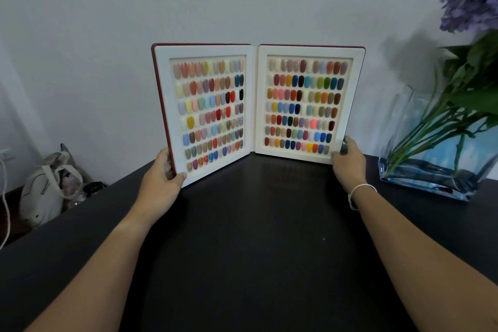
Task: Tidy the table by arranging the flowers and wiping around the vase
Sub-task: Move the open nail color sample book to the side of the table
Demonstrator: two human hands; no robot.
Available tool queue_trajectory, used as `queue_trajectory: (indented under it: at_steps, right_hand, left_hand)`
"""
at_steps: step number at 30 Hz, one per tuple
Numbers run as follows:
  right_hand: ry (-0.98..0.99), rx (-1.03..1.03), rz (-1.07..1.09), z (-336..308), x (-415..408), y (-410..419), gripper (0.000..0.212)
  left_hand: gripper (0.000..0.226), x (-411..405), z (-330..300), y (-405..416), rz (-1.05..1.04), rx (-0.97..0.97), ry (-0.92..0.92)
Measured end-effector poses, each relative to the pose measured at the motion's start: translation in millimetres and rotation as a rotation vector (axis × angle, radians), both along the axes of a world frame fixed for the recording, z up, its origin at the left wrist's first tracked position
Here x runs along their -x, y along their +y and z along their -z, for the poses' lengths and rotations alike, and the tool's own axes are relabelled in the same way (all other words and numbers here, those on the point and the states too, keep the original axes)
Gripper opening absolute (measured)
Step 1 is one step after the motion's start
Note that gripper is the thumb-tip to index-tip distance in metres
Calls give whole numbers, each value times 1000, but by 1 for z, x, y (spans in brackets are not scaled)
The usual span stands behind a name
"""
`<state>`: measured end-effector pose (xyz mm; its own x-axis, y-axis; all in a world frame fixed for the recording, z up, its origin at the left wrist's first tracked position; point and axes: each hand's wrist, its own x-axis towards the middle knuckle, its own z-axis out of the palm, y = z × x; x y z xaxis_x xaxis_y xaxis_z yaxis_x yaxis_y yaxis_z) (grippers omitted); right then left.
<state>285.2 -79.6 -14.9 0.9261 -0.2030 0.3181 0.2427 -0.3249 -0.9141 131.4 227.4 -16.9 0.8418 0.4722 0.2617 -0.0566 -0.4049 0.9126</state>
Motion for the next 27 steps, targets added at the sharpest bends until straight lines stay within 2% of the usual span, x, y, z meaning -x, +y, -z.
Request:
queue_trajectory:
  at_steps: [13,27]
  right_hand:
    - [15,-27,-16,-2,36,-2,55]
    - [21,38,-37,1,129,-49,56]
  left_hand:
    - [57,3,-1,-1,8,-13,-11]
    - [65,25,-8,-20,-128,-64,-63]
